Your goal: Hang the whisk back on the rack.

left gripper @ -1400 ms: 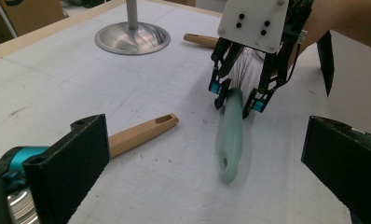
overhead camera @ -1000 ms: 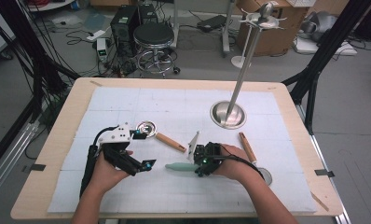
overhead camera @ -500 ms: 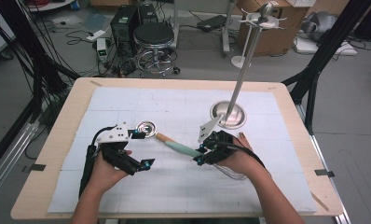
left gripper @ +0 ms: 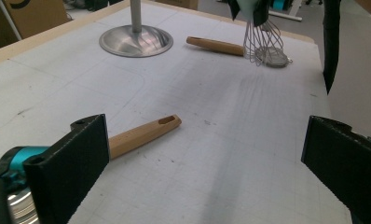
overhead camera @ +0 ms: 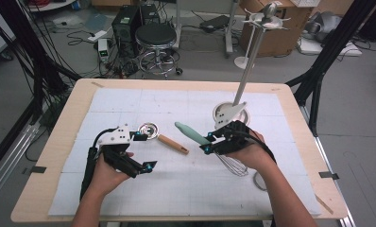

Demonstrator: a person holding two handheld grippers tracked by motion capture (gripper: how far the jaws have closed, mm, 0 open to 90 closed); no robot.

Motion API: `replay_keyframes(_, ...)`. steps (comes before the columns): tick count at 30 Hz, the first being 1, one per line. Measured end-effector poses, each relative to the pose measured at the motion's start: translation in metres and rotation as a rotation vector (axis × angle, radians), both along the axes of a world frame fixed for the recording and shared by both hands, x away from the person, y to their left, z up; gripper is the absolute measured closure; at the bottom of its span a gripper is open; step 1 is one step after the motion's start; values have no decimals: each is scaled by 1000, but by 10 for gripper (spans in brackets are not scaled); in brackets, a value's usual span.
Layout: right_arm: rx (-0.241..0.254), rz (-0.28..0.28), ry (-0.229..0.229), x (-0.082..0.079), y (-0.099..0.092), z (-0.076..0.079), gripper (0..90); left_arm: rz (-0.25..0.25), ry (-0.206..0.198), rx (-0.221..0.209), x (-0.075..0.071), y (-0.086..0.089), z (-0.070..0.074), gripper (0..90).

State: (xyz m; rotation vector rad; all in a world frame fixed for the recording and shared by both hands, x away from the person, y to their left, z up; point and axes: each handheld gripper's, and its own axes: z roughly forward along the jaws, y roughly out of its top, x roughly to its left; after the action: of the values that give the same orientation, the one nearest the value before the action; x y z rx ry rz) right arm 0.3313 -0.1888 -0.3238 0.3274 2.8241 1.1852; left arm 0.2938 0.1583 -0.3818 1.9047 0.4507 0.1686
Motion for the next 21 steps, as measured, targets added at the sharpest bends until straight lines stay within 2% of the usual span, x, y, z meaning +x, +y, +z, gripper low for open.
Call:
replay_keyframes(3,35,-9,-6,3,-7,6,694,1,2,4,0,0,-1,16)
replay_keyframes(8,134,-27,2,9,-21,16,694,-2,2,8,1,0,-1,16)
replay_keyframes(16,175,-33,-25,15,-30,33,693,-2,2,8,1,0,-2,16)
replay_keyframes(21,201,-13,-26,19,-39,46,694,0,6,6,1,0,-2,16)
